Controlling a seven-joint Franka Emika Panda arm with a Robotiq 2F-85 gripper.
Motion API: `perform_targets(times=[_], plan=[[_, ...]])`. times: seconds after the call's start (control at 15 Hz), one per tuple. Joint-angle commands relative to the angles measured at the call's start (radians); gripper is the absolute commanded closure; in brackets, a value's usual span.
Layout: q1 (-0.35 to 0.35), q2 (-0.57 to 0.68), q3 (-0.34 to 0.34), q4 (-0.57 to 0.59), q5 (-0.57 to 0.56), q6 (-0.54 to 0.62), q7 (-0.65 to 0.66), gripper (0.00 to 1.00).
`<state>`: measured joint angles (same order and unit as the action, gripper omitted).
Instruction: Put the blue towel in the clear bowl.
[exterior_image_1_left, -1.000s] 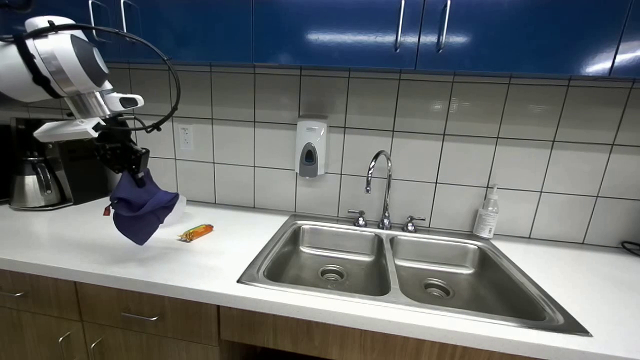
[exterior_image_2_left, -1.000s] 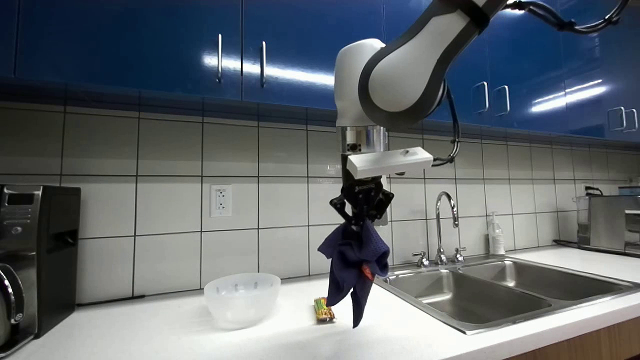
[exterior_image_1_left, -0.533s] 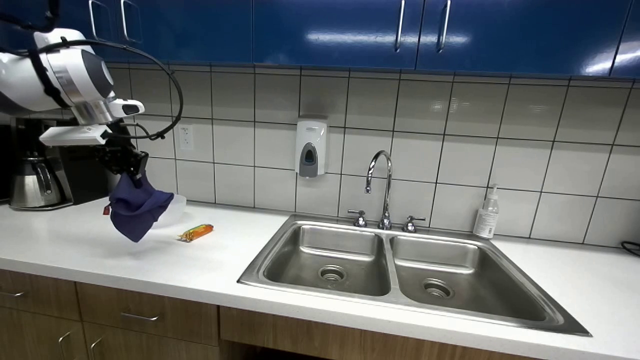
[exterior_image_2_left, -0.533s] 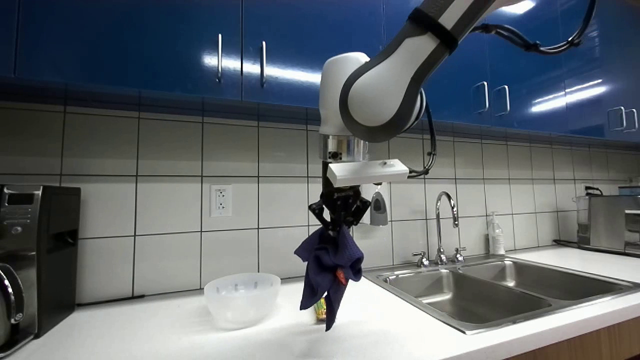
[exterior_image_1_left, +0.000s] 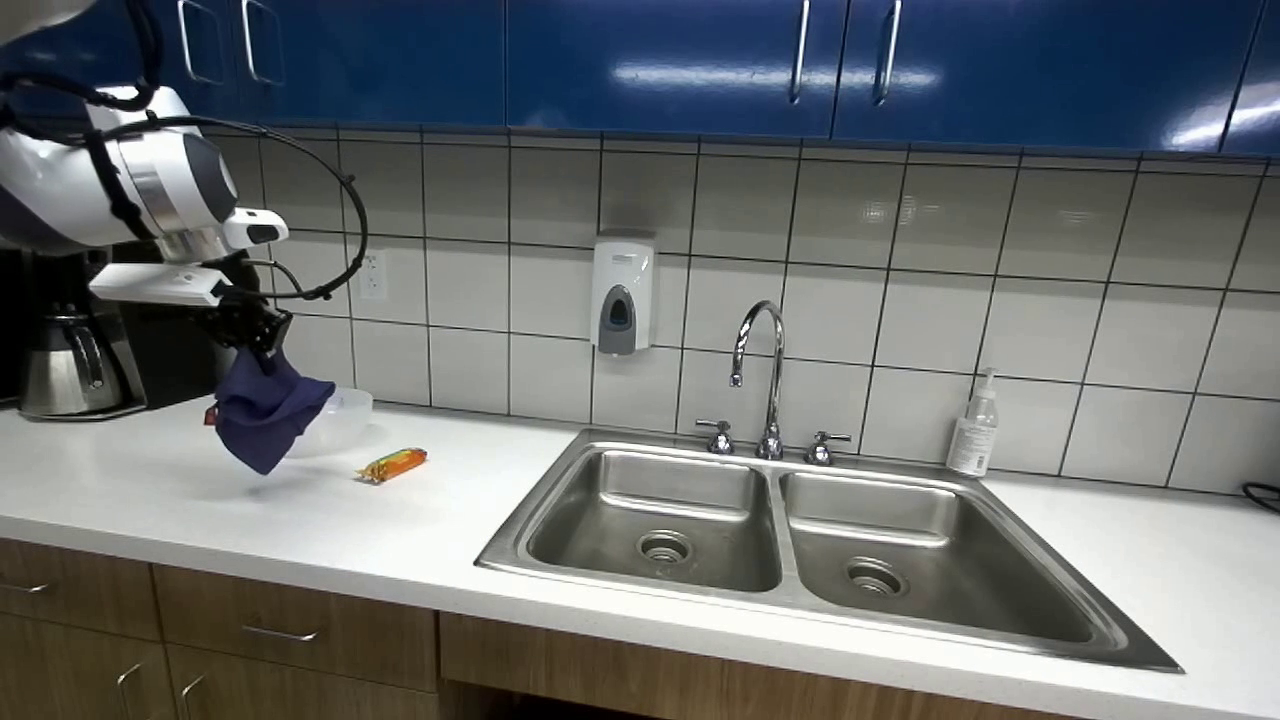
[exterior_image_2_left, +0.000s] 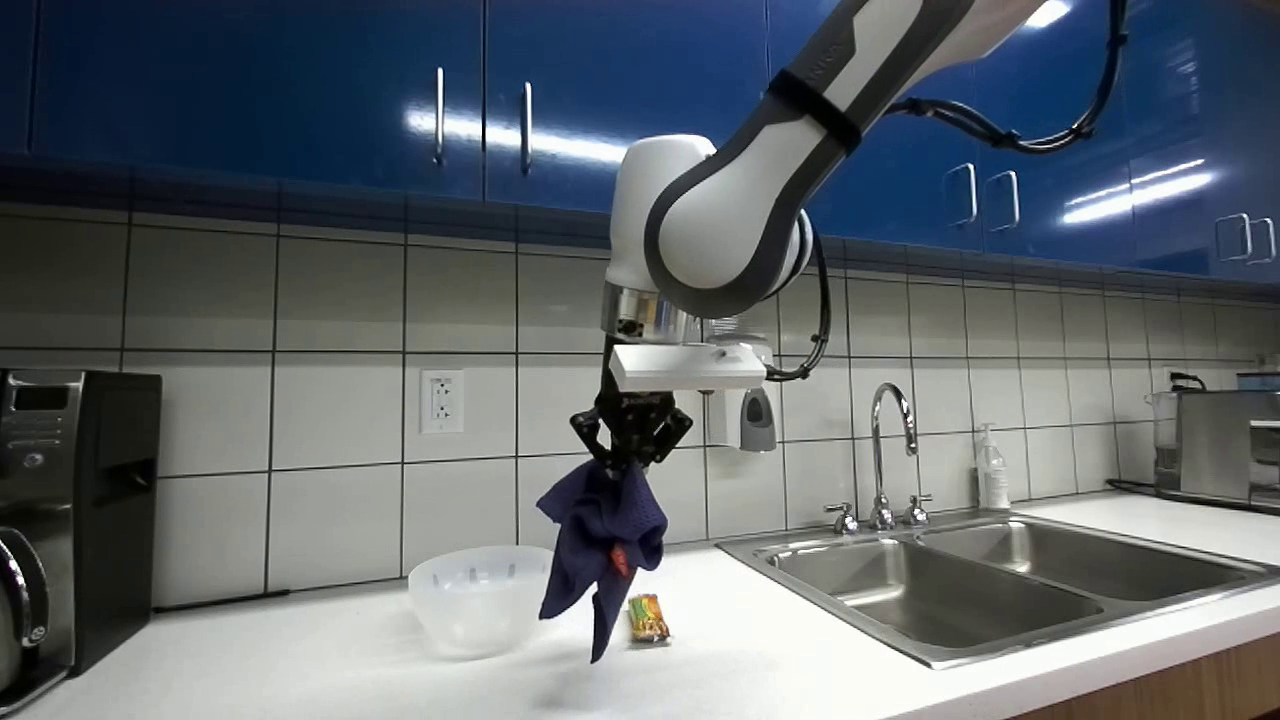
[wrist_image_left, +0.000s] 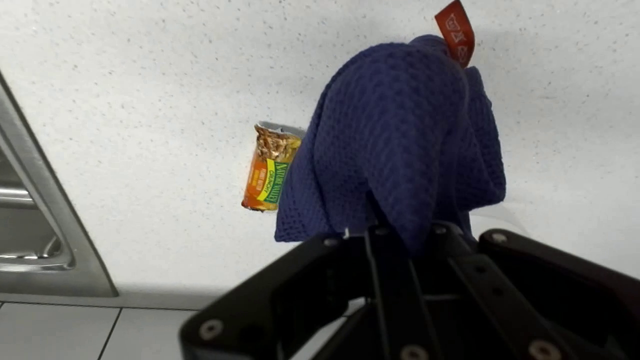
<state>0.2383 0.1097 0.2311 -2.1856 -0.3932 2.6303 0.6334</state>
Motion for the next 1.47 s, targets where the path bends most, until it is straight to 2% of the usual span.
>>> perform_targets(times=[0.0, 0.4, 1.07, 1.13, 1.4], plan=[[0.041, 0.053, -0.036, 0.071, -0.048, 0.042, 0.058, 0.98], [0.056, 0.156, -0.058, 0.191, -0.141, 0.093, 0.163, 0.98], [0.079, 0.306, -0.061, 0.447, -0.135, 0.073, 0.153, 0.98], [0.132, 0.31, -0.119, 0.456, -0.089, 0.083, 0.121, 0.98], [0.19, 0.341, -0.18, 0.492, -0.085, 0.092, 0.131, 0.98]])
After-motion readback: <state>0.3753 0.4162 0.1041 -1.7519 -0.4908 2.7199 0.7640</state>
